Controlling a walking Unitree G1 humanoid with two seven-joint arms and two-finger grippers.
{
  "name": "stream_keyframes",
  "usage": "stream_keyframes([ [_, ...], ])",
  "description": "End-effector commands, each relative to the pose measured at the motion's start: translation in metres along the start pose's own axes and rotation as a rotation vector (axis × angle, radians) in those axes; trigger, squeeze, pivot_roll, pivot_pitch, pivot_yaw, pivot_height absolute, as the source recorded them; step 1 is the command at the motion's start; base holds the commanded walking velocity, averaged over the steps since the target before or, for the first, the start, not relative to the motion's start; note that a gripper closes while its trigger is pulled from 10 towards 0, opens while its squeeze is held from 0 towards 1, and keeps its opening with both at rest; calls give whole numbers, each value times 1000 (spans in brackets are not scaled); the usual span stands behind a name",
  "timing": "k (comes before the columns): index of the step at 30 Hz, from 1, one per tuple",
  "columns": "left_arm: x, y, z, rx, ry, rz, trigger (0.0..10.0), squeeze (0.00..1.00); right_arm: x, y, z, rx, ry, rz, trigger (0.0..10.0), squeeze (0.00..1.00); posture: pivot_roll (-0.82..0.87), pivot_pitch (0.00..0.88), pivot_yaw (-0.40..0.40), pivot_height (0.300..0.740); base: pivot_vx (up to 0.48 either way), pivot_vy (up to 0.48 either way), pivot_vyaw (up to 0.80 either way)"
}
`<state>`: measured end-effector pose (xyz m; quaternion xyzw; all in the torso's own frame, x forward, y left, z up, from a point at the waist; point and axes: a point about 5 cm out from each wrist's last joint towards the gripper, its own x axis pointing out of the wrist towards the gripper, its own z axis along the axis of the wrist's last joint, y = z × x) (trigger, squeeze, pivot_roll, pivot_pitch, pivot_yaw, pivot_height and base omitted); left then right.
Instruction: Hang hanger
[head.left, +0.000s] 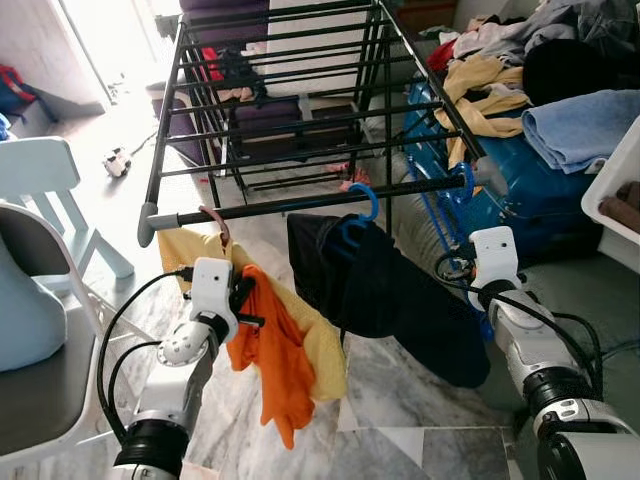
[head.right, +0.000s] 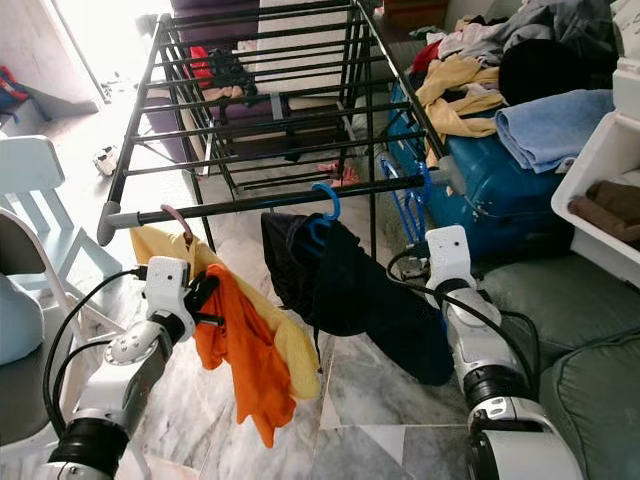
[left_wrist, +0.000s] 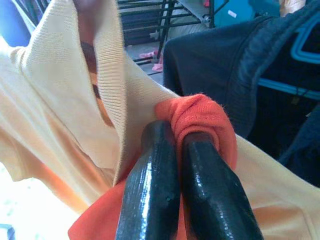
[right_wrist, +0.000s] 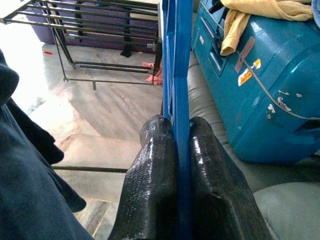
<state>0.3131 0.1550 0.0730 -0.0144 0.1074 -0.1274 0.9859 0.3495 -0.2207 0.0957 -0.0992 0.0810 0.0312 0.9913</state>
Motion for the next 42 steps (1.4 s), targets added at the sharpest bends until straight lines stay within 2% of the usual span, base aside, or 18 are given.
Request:
stream_keyframes([
  [1,-1,5,1,11,-7,23,10000,0,-4,2,-8,20,24,-4,10000,0,-132,0,81,740,-304,0,0],
  [21,-1,6,-1,9,2,31,10000,0,-7,1,-7,25,32,-23,10000,0,-139,0,79,740,-327,0,0],
  [42,0,7,-2,13,11,27,10000,0,-8,9,-8,64,47,-23,10000,0,-137,0,76,740,-339,0,-61],
])
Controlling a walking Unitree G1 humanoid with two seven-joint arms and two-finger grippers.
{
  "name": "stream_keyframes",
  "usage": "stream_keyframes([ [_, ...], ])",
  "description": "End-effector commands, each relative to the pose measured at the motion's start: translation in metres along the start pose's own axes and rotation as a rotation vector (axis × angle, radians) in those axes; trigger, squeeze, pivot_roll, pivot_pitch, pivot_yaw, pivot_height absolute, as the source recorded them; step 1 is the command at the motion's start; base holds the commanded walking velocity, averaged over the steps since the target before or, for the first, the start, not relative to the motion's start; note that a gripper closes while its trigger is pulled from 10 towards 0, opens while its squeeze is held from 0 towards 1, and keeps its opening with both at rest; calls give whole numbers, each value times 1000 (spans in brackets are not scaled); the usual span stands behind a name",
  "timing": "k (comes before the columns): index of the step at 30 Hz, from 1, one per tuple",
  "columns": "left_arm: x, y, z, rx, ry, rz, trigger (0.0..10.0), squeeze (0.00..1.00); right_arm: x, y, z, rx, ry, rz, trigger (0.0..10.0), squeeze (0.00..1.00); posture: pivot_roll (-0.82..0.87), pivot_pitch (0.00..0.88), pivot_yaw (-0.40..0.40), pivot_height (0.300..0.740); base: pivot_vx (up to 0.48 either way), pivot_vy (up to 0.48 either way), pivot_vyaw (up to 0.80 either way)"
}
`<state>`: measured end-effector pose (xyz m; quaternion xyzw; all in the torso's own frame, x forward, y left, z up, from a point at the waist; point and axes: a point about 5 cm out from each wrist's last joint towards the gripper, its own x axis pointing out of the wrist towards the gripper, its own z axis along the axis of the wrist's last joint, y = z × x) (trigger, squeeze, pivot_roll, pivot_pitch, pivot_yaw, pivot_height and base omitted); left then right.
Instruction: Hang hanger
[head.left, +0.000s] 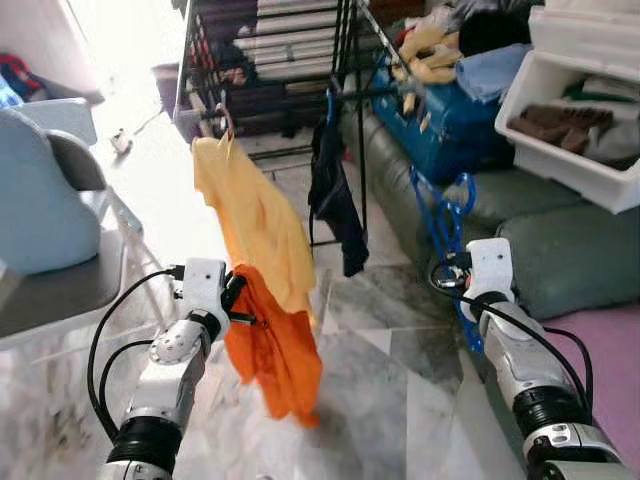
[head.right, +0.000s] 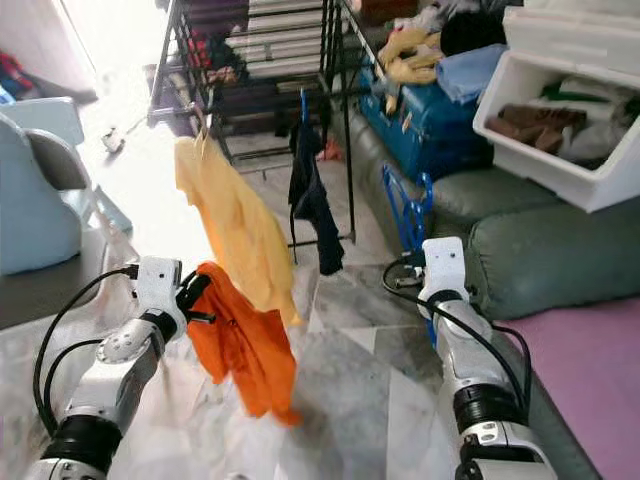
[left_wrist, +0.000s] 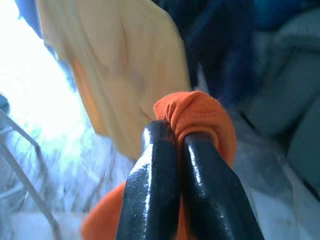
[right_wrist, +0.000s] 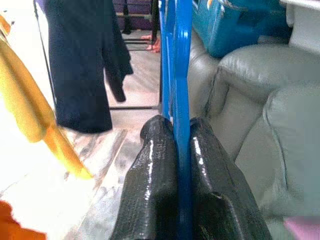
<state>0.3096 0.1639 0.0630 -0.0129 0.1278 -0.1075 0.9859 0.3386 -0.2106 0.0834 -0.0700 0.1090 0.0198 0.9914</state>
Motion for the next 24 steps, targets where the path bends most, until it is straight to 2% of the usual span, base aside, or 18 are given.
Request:
stream_keyframes([
  [1,3,-2,9,19,-29,-13,10000,0,0,-4,4,3,-8,-10,10000,0,-137,0,76,740,-330,0,-800],
  [11,4,-3,9,19,-26,-16,10000,0,0,-2,4,4,-7,1,10000,0,-139,0,75,740,-329,0,-710],
  [18,4,-3,9,16,-33,-13,10000,0,0,-1,4,3,-3,8,10000,0,-138,0,73,740,-313,0,0],
  [24,4,-3,9,19,-33,-11,10000,0,0,2,4,0,0,17,10000,0,-138,0,72,740,0,0,0],
])
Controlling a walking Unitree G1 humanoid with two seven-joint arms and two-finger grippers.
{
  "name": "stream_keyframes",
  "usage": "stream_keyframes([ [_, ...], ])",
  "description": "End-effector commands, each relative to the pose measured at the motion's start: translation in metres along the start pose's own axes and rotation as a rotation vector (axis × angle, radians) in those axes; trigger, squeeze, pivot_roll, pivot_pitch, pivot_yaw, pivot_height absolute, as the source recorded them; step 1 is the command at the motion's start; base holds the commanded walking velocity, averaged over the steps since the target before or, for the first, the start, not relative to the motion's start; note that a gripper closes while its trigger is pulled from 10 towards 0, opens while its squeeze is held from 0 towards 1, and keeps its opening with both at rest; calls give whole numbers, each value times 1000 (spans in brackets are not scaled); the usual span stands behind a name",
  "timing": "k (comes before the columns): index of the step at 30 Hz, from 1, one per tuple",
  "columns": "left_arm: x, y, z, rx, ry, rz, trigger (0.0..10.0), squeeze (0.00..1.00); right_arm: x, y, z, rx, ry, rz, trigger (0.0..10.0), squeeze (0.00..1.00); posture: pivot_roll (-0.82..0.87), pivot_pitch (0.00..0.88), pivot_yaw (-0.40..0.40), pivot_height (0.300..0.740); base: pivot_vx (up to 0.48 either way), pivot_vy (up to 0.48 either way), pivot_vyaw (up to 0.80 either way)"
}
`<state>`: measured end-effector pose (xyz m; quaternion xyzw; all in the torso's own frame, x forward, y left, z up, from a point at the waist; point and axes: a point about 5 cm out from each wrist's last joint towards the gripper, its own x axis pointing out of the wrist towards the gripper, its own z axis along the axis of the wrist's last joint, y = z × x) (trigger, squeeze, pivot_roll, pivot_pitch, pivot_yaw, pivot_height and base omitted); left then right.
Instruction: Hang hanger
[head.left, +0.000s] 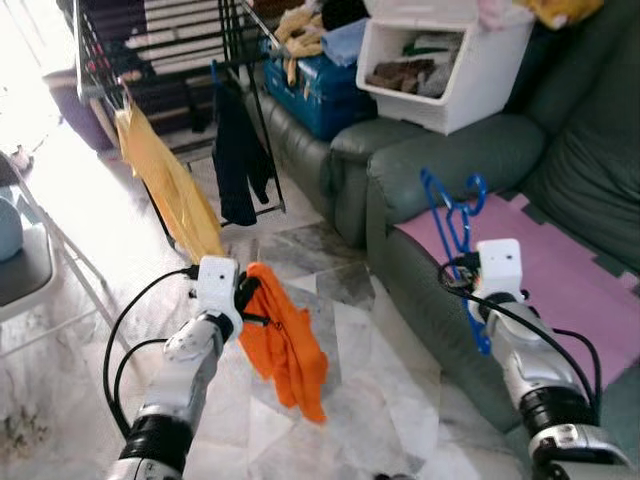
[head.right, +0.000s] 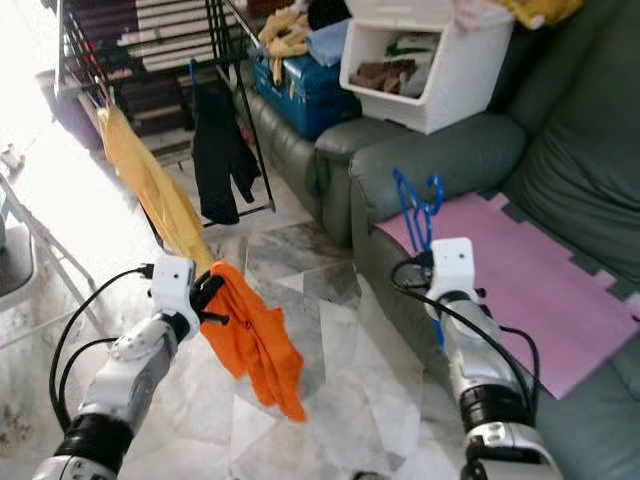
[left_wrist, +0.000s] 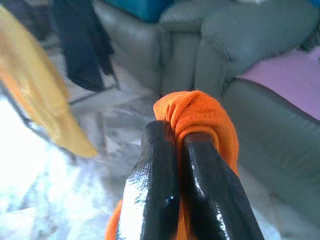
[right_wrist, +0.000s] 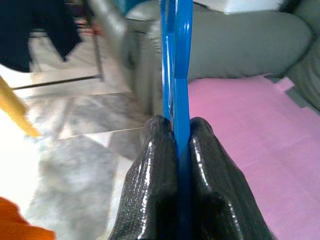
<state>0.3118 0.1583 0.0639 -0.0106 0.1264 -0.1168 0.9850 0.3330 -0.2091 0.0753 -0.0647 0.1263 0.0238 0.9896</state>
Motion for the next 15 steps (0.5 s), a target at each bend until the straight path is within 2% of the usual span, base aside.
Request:
stream_keyframes([
  [1,1,2,8,10,-33,6,10000,0,3,0,12,-10,-34,8,10000,0,-139,0,73,740,0,0,0],
  [7,3,1,11,18,-41,5,10000,0,3,2,12,-10,-32,15,10000,0,-141,0,77,740,0,0,0],
  [10,7,-2,18,55,-59,-18,10000,0,3,3,11,-11,-28,19,10000,0,-140,0,81,740,0,0,0],
  [15,10,-2,25,35,-83,-29,10000,0,3,4,11,-10,-28,21,10000,0,-142,0,87,740,0,0,0],
])
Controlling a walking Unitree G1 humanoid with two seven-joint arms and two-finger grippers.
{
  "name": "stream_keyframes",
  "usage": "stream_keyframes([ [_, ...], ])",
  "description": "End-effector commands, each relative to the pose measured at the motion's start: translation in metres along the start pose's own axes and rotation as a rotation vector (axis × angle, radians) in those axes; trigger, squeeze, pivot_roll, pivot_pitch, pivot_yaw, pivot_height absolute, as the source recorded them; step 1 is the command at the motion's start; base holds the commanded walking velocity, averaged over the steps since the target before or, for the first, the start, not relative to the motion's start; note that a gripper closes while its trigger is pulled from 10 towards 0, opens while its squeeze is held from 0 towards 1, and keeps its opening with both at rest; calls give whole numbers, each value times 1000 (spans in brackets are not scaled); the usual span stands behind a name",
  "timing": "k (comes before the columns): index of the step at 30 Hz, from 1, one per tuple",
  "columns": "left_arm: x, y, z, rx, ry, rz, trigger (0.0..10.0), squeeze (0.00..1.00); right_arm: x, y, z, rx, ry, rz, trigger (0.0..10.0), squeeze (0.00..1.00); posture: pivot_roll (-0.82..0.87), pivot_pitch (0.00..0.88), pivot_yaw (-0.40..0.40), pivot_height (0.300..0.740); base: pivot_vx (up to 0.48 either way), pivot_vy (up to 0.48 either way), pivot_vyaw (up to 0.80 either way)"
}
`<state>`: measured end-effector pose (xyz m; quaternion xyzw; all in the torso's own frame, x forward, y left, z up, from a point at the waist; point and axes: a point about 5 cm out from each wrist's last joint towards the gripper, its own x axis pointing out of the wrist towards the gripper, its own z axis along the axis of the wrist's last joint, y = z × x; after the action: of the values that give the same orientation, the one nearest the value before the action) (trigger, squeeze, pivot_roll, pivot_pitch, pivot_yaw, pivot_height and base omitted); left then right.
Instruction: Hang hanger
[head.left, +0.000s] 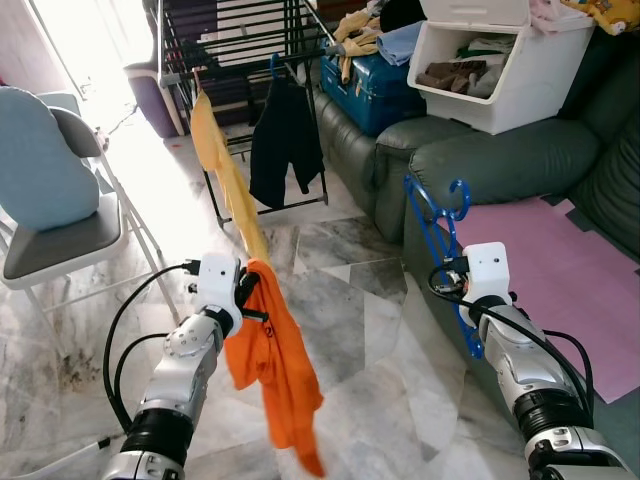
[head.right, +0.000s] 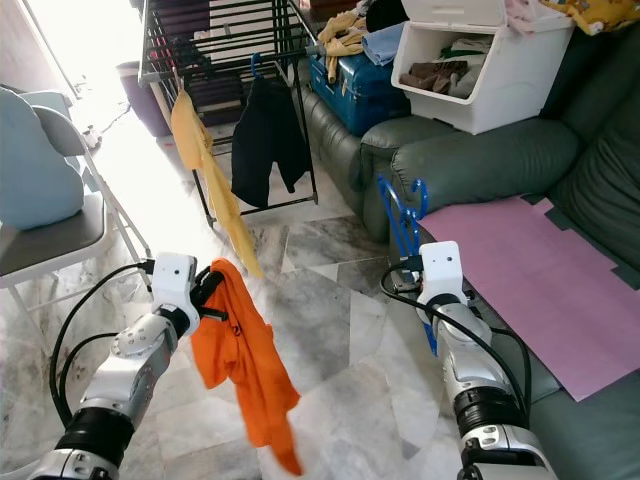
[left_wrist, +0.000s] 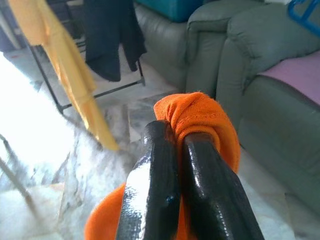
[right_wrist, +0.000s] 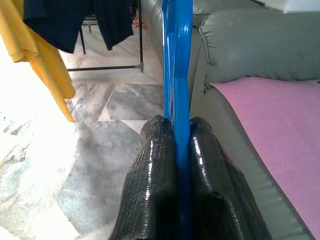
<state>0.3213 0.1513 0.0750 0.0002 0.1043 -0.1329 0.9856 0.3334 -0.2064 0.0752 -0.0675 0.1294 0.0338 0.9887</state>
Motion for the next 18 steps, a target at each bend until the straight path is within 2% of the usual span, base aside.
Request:
stream_keyframes([
  [1,3,5,13,1,-51,-4,10000,0,3,2,10,-1,-34,1,10000,0,-141,0,89,740,0,0,0],
  [5,6,7,20,-16,-66,-17,10000,0,2,3,10,3,-35,3,10000,0,-140,0,92,740,0,0,0],
  [7,7,8,22,-8,-72,-16,10000,0,3,4,10,8,-33,1,10000,0,-140,0,94,740,0,285,0],
  [18,6,5,18,-3,-74,-39,10000,0,3,6,10,4,-35,8,10000,0,-142,0,93,740,0,463,0],
])
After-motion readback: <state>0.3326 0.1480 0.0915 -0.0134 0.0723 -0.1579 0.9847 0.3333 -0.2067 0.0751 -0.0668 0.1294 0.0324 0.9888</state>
